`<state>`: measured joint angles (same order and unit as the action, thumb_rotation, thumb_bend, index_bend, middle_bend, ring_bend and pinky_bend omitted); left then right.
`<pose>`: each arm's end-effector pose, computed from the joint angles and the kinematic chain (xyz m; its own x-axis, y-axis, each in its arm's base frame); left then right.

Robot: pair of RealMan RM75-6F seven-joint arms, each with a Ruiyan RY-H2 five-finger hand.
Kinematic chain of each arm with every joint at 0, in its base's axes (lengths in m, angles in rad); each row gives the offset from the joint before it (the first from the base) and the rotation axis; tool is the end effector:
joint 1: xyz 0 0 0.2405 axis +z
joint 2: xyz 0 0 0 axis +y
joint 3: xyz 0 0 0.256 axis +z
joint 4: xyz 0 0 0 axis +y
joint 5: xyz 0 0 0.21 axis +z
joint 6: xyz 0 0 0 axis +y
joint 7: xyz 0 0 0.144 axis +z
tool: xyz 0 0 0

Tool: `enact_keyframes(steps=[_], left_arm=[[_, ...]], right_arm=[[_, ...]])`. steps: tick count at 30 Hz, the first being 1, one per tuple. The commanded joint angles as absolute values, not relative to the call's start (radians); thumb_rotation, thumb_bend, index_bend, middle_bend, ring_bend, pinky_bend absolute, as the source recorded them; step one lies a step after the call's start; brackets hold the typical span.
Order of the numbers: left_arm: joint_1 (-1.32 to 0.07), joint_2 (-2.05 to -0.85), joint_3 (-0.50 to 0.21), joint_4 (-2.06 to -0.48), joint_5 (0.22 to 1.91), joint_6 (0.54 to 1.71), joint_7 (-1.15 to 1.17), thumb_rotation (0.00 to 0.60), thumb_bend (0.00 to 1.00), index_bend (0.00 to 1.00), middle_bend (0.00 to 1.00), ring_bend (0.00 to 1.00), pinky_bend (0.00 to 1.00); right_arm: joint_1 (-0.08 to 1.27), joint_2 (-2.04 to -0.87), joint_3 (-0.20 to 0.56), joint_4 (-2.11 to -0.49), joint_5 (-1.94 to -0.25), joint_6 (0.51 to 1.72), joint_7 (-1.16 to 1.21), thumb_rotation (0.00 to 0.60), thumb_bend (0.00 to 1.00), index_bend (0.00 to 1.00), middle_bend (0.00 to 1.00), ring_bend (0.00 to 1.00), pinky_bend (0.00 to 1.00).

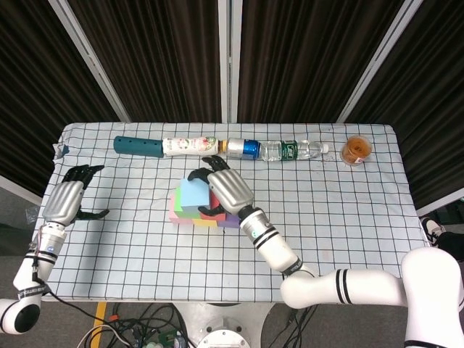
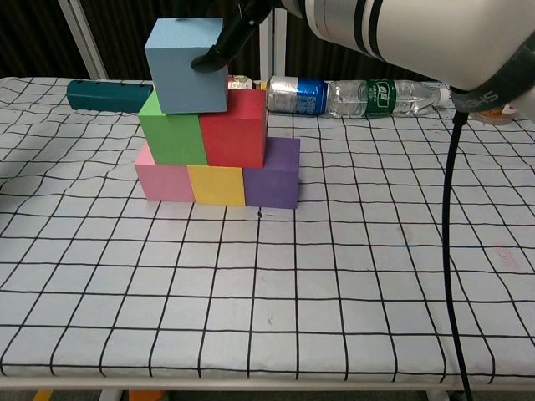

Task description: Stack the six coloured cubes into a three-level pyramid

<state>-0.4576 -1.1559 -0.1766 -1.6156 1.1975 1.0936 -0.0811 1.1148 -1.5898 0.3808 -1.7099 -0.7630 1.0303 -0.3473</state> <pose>-0.2563 0.3113 0.1262 0.2096 0.1610 0.9644 0.9773 -0.0665 -0.2013 0.0369 -0.3526 -0.0062 0.1156 -0.3274 0.9378 -0.8821 -0.4678 -0.0546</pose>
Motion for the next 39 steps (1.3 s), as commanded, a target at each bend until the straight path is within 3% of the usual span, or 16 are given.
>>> enact_keyframes(steps=[1,9,39], left_arm=[[-0.457,-1.155,-0.177,-1.614,1.199,1.092,-0.084,0.6,0.1,0.13,0.13,0.06,0.06],[-0.455,-1.158,-0.173,-1.602,1.211,1.088,-0.103,0.6,0.1,0.13,0.13,0.06,0.06],[-0.449,-1.161,-0.17,-1.578,1.231,1.082,-0.135,0.6,0.1,0.13,0.13,0.06,0.06]], right_arm=[[1.114,-1.599,0.384,-1.71,-0.761,1.046,-0.353,0.6,0.18,0.3,0.36,0.06,0.0],[1.106,-1.621,0.39,-1.719,-0.748,1.092,-0.376,0.6,0.18,0.3,0.36,0.06,0.0],[1.107,-1.636,0.408,-1.727,-0.695,1.088,-0.414,0.6,0.18,0.28,0.34,0.06,0.0]])
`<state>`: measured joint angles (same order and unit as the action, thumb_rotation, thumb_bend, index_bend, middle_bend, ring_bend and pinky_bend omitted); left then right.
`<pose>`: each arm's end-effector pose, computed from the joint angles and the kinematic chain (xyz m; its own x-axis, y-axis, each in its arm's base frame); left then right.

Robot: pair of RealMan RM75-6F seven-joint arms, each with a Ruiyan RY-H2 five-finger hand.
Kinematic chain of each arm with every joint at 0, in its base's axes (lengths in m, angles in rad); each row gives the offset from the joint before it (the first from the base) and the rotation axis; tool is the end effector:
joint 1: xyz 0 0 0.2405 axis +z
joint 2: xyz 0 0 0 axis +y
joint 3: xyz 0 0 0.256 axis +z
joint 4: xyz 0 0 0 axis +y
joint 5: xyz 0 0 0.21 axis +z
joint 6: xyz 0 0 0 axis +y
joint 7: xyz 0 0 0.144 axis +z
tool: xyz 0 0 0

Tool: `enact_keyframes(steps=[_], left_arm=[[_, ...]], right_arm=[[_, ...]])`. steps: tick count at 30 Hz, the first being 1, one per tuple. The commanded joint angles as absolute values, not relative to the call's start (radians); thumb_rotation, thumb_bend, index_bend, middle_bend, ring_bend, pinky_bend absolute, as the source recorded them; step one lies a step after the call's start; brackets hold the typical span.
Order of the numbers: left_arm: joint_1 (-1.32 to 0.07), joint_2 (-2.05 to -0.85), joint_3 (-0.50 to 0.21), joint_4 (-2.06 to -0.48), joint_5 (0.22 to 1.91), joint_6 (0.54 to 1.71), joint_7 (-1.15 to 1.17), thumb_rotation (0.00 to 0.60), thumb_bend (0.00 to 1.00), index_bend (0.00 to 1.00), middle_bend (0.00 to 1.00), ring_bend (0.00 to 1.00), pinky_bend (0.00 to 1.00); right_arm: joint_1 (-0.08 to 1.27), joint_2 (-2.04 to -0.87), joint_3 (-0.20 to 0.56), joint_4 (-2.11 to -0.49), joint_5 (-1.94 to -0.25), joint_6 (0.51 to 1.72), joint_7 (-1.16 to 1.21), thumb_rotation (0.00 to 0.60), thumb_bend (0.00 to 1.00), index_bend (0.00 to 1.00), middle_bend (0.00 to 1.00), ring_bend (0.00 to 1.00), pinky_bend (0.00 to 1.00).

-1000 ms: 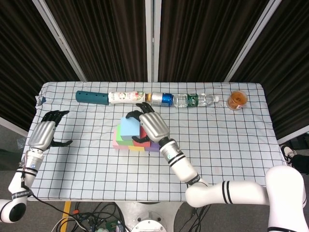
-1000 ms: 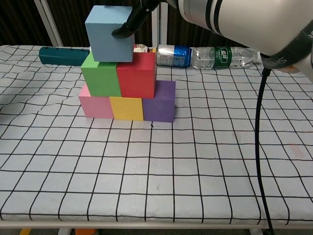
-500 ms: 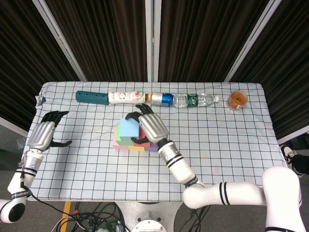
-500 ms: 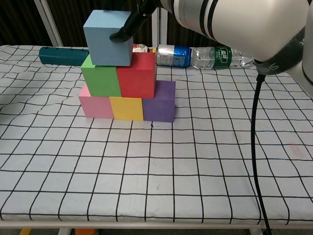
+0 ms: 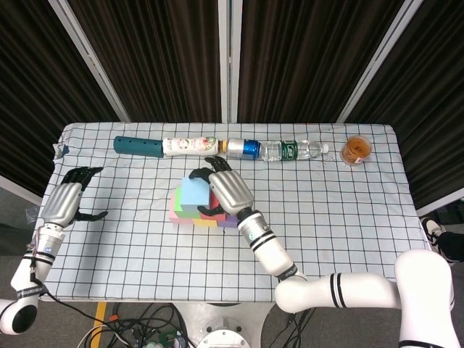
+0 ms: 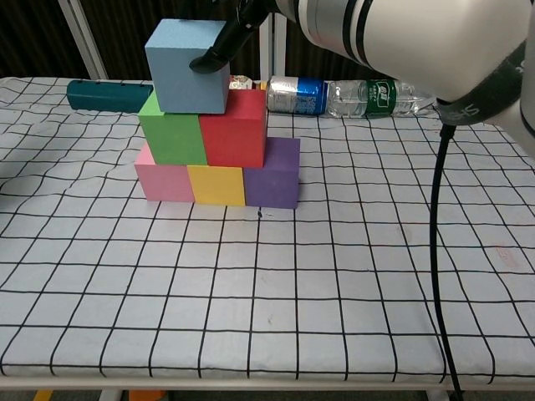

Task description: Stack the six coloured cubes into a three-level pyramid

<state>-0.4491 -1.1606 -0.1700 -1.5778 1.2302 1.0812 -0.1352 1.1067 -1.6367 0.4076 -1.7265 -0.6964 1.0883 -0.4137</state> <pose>-0.2644 0.3107 0.1261 0.1989 0.1716 0.9649 0.9795 -0.0681 -0.1898 0.0380 -0.3475 -0.0120 0.0822 -0.3270 0.9415 -0.9096 -0.4106 -0.0632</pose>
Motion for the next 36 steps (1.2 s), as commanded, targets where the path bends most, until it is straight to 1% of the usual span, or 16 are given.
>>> enact_keyframes(steps=[1,13,18,27,36], left_arm=[[-0.449,-1.161,-0.17,-1.579,1.231,1.082,-0.135,0.6,0.1,0.13,0.13,0.06,0.06],[-0.449,-1.162,-0.172,-1.577,1.229,1.081,-0.134,0.6,0.1,0.13,0.13,0.06,0.06],[-0.45,-1.164,-0.173,-1.575,1.228,1.082,-0.133,0.6,0.1,0.13,0.13,0.06,0.06],[-0.449,-1.167,-0.175,-1.572,1.229,1.085,-0.134,0.6,0.1,0.13,0.12,0.06,0.06],[-0.45,-1.168,-0.177,-1.568,1.229,1.084,-0.136,0.6,0.1,0.13,0.12,0.06,0.06]], right_arm=[[1.106,-1.636,0.408,-1.726,-0.693,1.087,-0.414,0.6,0.18,0.28,0.34,0.06,0.0],[1.11,-1.642,0.41,-1.716,-0.687,1.08,-0.417,0.6,0.18,0.27,0.33,0.06,0.0],[1.11,-1.641,0.409,-1.716,-0.68,1.076,-0.417,0.6,0.18,0.21,0.3,0.05,0.0],[1.11,-1.64,0.407,-1.715,-0.68,1.072,-0.417,0.6,0.18,0.06,0.19,0.02,0.0],[1.111,-1.643,0.404,-1.708,-0.681,1.07,-0.418,0.6,0.18,0.05,0.18,0.02,0.0]])
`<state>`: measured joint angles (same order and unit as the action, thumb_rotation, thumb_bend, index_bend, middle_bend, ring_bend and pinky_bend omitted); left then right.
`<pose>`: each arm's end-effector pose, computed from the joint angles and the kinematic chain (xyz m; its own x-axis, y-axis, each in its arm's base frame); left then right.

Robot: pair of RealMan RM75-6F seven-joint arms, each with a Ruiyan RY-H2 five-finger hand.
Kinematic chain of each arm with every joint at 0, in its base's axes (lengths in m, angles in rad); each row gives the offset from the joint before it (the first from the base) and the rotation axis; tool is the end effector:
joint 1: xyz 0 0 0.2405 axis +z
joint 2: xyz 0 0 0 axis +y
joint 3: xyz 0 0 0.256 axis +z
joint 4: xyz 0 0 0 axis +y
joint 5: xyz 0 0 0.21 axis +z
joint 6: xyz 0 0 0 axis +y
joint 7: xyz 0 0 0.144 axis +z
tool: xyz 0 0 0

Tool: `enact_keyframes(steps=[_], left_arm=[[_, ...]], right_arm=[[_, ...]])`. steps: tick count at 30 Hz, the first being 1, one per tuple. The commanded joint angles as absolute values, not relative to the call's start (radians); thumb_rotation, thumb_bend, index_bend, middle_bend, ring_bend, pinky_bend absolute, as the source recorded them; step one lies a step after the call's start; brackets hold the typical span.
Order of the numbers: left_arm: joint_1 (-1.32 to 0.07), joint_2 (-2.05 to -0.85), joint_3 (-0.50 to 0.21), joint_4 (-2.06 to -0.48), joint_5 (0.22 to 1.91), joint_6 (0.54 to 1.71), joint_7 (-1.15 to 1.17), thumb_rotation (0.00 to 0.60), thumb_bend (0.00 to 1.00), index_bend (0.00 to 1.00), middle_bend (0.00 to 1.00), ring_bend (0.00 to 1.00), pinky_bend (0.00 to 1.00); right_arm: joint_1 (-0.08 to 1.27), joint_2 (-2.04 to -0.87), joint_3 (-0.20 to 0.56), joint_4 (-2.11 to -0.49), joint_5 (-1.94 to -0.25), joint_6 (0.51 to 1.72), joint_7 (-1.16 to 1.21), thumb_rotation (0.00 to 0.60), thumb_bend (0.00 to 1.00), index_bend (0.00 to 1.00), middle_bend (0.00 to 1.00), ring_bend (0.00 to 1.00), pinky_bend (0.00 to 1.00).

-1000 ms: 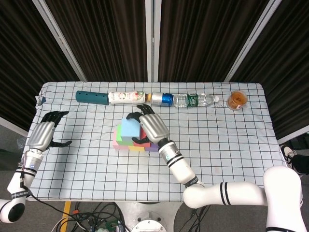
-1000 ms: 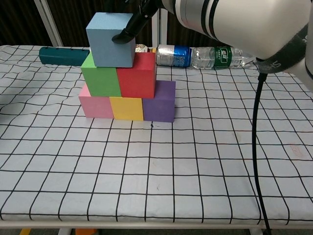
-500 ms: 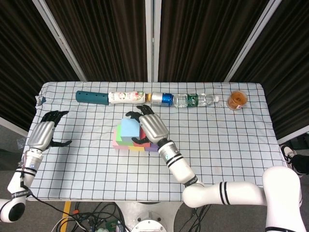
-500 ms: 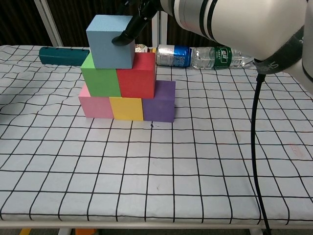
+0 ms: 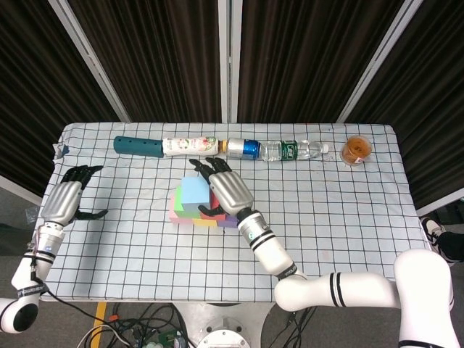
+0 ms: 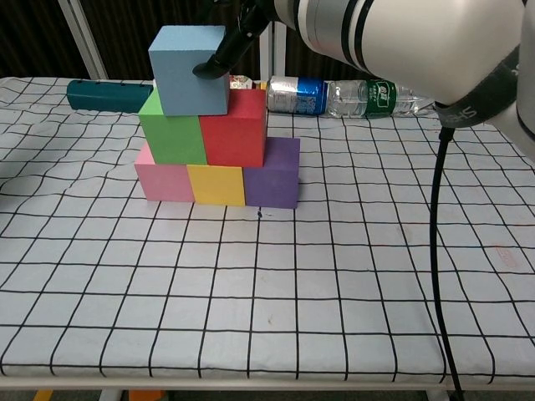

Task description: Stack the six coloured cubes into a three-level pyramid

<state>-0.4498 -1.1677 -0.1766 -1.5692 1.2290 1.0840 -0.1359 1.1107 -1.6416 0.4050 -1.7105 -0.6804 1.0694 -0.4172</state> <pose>-0.2642 0.3128 0.1261 0.1962 0.1620 0.9671 0.9799 -0.0679 -0.1875 0.0360 -0.3492 -0.0165 0.0937 -0.3414 0.9352 -0.9134 -0.4033 -0.0557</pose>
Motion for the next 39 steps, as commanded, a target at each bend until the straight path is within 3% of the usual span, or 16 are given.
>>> enact_keyframes(steps=[1,9,29,39], left_arm=[[-0.45,-1.167,-0.177,-1.568,1.229,1.084,-0.136,0.6,0.1,0.13,0.12,0.06,0.06],[-0.45,-1.167,-0.177,-1.567,1.23,1.082,-0.138,0.6,0.1,0.13,0.12,0.06,0.06],[-0.453,-1.166,-0.176,-1.564,1.231,1.074,-0.145,0.6,0.1,0.13,0.12,0.06,0.06],[-0.454,-1.167,-0.177,-1.561,1.232,1.072,-0.148,0.6,0.1,0.13,0.12,0.06,0.06]], right_arm=[[1.112,-1.645,0.404,-1.705,-0.682,1.07,-0.418,0.6,0.18,0.05,0.18,0.02,0.0],[1.112,-1.661,0.409,-1.692,-0.7,1.082,-0.407,0.6,0.18,0.04,0.22,0.02,0.0],[1.103,-1.68,0.409,-1.674,-0.736,1.087,-0.397,0.6,0.18,0.05,0.23,0.02,0.0],[1.096,-1.69,0.41,-1.664,-0.764,1.1,-0.391,0.6,0.19,0.09,0.29,0.03,0.0]])
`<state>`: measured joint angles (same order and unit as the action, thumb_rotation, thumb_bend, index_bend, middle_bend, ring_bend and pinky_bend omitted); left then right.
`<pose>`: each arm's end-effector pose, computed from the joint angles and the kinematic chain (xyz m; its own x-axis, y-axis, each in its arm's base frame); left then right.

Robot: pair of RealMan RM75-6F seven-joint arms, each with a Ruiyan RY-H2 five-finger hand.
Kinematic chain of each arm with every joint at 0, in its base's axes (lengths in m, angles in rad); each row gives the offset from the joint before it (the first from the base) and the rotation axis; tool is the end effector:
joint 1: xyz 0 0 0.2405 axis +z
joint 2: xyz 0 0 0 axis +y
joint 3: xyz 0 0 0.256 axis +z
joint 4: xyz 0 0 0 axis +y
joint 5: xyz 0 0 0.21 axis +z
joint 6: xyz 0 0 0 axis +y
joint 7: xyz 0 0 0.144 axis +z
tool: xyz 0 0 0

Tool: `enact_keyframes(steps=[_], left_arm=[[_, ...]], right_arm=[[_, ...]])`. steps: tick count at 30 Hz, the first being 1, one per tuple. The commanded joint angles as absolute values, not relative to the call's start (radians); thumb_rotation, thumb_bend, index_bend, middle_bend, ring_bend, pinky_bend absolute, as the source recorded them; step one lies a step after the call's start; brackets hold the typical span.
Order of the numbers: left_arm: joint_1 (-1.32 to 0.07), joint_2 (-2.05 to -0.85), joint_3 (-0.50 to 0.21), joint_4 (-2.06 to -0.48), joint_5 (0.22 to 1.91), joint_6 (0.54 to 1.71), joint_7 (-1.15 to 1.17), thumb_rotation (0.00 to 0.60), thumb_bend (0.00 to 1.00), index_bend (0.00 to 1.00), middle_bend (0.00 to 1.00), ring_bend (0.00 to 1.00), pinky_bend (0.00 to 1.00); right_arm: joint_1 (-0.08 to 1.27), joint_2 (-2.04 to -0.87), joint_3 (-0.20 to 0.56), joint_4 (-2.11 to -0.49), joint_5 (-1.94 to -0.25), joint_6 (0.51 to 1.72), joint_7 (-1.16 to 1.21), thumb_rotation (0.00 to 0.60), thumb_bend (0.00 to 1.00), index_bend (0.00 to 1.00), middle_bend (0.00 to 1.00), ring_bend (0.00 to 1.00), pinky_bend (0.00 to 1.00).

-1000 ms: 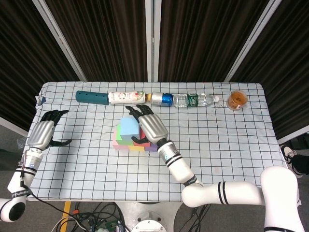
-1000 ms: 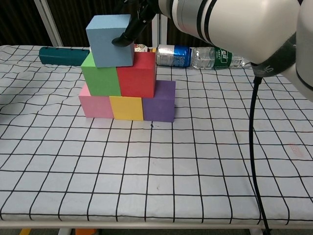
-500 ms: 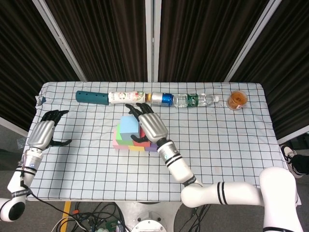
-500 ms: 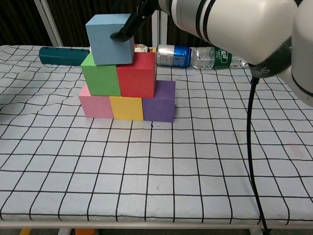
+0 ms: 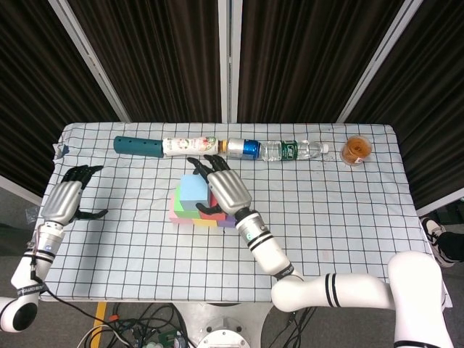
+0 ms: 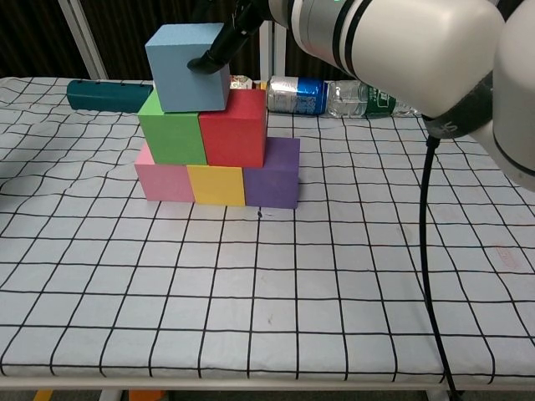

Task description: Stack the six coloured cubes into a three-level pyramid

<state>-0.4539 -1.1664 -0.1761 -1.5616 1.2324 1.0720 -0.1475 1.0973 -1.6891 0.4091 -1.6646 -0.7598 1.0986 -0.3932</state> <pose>-0.2650 0.3142 0.1259 0.1949 0.1705 0.9659 0.9802 -0.0694 -0.1856 0.0382 -0.3499 -0.0205 0.0689 -0.2956 0.9528 -0.9035 -0.4235 -0.0660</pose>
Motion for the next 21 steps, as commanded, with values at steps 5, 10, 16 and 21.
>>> enact_keyframes(steps=[5,10,16,21], left_arm=[[-0.454,-1.166,-0.176,-1.563,1.234,1.073,-0.146,0.6,0.1,0.13,0.12,0.06,0.06],[-0.456,-1.166,-0.176,-1.563,1.234,1.07,-0.147,0.6,0.1,0.13,0.12,0.06,0.06],[-0.457,-1.168,-0.174,-1.561,1.233,1.067,-0.147,0.6,0.1,0.13,0.12,0.06,0.06],[-0.457,-1.168,-0.175,-1.56,1.234,1.068,-0.146,0.6,0.1,0.13,0.12,0.06,0.06]], right_arm=[[1.09,-1.696,0.413,-1.661,-0.789,1.112,-0.384,0.6,0.19,0.09,0.29,0.04,0.0],[1.088,-1.702,0.414,-1.656,-0.79,1.106,-0.381,0.6,0.19,0.09,0.29,0.04,0.0],[1.08,-1.702,0.409,-1.66,-0.796,1.106,-0.38,0.6,0.19,0.09,0.29,0.04,0.0],[1.075,-1.701,0.407,-1.668,-0.799,1.11,-0.386,0.6,0.19,0.09,0.29,0.04,0.0]])
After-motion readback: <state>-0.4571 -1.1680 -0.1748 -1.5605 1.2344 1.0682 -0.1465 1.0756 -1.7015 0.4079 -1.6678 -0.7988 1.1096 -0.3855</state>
